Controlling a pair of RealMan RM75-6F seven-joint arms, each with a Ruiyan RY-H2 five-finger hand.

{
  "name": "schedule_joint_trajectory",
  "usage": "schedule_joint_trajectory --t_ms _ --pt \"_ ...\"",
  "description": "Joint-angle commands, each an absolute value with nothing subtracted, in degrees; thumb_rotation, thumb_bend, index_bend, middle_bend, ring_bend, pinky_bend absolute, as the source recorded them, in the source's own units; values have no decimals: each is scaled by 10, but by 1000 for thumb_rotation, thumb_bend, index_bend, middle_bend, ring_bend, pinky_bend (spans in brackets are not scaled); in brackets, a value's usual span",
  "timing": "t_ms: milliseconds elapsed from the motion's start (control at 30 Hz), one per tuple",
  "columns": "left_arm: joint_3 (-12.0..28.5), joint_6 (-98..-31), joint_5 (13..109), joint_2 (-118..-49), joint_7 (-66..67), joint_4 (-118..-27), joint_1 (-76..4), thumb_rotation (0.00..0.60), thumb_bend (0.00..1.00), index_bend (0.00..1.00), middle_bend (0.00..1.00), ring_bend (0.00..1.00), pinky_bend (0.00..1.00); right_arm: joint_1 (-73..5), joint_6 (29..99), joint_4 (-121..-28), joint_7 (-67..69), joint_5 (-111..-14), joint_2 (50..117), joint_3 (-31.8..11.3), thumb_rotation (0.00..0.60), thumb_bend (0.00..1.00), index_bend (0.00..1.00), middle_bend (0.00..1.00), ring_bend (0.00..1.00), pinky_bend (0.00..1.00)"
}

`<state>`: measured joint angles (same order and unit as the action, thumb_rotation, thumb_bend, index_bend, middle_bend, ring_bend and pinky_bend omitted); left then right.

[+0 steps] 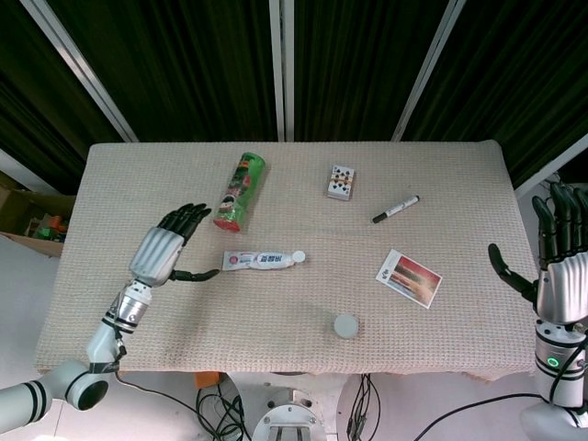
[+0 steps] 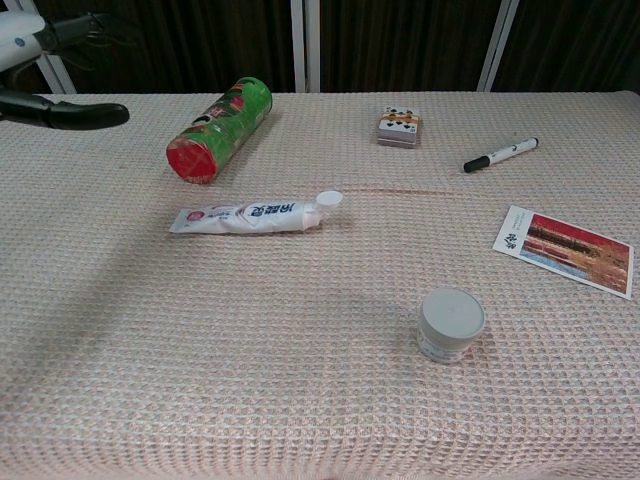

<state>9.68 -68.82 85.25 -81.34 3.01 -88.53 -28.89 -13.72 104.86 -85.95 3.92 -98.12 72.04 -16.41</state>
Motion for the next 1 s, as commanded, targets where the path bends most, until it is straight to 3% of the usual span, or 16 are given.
schedule_joint_trajectory --t_ms 33,167,367,533,667,900,1000 --pt "98 -663 842 -830 44 -882 -308 269 78 143 147 99 179 -134 1046 -854 42 -980 722 -155 600 247 0 0 0 0" --pt "104 -612 812 -852 66 -872 -338 465 183 221 248 177 256 -131 1033 -839 57 -979 721 -139 600 278 0 0 0 0" --pt "116 -556 769 -899 112 -849 -386 498 189 258 298 244 313 -127 1011 -818 70 -963 723 -124 600 326 0 0 0 0" --pt "119 -531 736 -945 153 -817 -413 591 210 286 362 288 369 -125 1006 -799 74 -958 726 -118 600 340 0 0 0 0" --pt "126 -497 685 -964 185 -802 -435 599 295 286 363 290 372 -123 1005 -788 58 -952 724 -119 600 340 0 0 0 0" --pt "124 -474 623 -969 241 -788 -459 596 300 286 347 290 372 -122 1008 -782 63 -947 723 -119 600 340 0 0 0 0" --pt "120 -477 609 -966 258 -790 -463 544 300 286 344 290 372 -122 1005 -778 66 -944 726 -118 600 340 0 0 0 0"
